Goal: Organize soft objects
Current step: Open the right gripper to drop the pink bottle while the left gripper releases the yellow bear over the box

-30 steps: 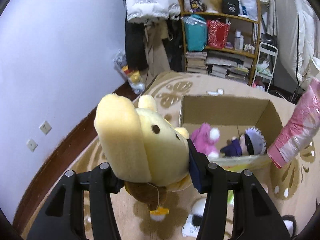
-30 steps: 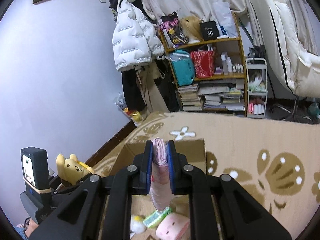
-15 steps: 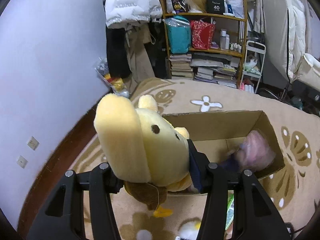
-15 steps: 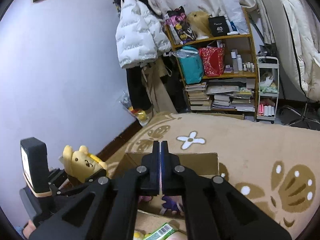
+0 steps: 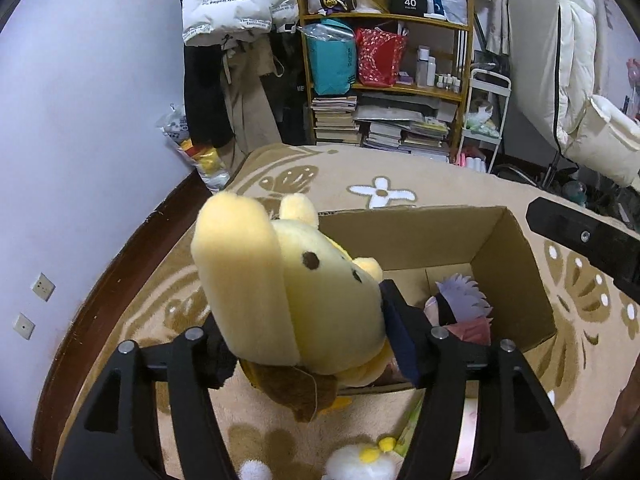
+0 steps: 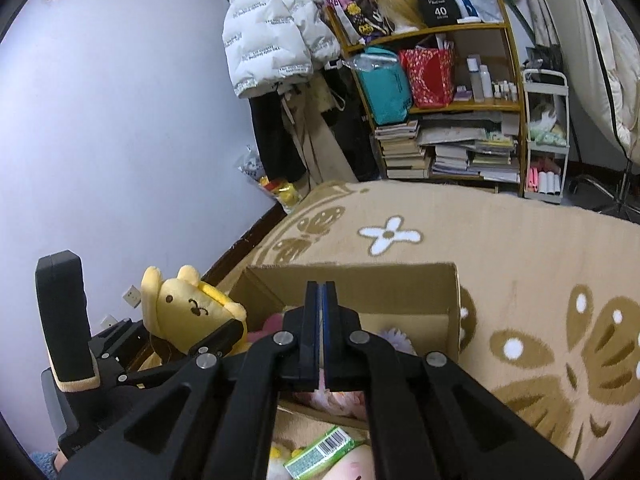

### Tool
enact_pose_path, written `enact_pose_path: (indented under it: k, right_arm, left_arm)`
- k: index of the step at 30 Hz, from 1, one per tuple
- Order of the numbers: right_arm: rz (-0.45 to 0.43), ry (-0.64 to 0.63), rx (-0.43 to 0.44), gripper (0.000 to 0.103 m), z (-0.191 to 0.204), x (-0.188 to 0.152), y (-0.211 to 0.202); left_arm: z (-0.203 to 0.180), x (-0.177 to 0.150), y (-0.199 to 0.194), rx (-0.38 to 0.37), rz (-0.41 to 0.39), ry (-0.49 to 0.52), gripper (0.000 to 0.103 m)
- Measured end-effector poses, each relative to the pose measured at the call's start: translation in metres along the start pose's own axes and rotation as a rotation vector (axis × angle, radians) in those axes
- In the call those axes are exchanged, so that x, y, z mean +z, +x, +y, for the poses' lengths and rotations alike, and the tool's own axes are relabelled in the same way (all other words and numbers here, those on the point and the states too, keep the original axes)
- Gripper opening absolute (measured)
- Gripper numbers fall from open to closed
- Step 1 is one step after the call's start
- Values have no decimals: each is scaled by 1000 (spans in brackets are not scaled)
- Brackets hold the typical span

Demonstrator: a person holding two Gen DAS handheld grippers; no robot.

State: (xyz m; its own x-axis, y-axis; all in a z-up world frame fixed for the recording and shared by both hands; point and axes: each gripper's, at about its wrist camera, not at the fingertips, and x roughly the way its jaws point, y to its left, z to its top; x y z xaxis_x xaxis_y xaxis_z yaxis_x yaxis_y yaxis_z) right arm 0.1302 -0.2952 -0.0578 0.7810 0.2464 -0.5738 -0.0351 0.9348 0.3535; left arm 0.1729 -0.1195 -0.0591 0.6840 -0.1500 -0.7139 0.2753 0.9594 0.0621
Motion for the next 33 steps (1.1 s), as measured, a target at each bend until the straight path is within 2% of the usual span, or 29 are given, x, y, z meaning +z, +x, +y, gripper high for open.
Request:
enact_pose_path:
  k: [2,4,7,11,16,17,19,22,28,31,33]
  right_arm:
    - [7,0,-7,3,0,-2,0]
    - [11,5,-9,3,-1,-3,-2]
    - [21,5,-11,3,-2,-3,-5]
    - [31,15,-19,8,-2,-6,-7]
    - [57,16,-20,11,0,-11,-9]
    - [62,11,-22,15,0,-12,-10]
    - [65,3,-32,40,1,-13,-12]
    - [56,4,-40,60,2,-16,-19]
    - [66,14,-51,82,1,-19,-29]
    - [68,17,-51,90,1,-22,-36]
    - [71,23,-53,91,1,-24,-39]
  left_arm:
    - [-2,-1,-1,11,0,9,71]
    - [-3,-2,-2,21,-6,16,84]
    - [-1,0,-9,37,-35,13,91]
    - [3,0,-14,34,-52,-4,94]
    - [4,-1,-15,35,-23,-3,96]
    - [4,-1,-16,39,-23,-5,97]
    - [6,-1,-19,37,-23,-14,99]
    - [10,-2,-26,26,-24,-20,99]
    - [30,7,-44,-9,-18,-45,100]
    - [38,7,-53,7,-26,-59,100]
    - [43,6,-56,11,-26,-72,100]
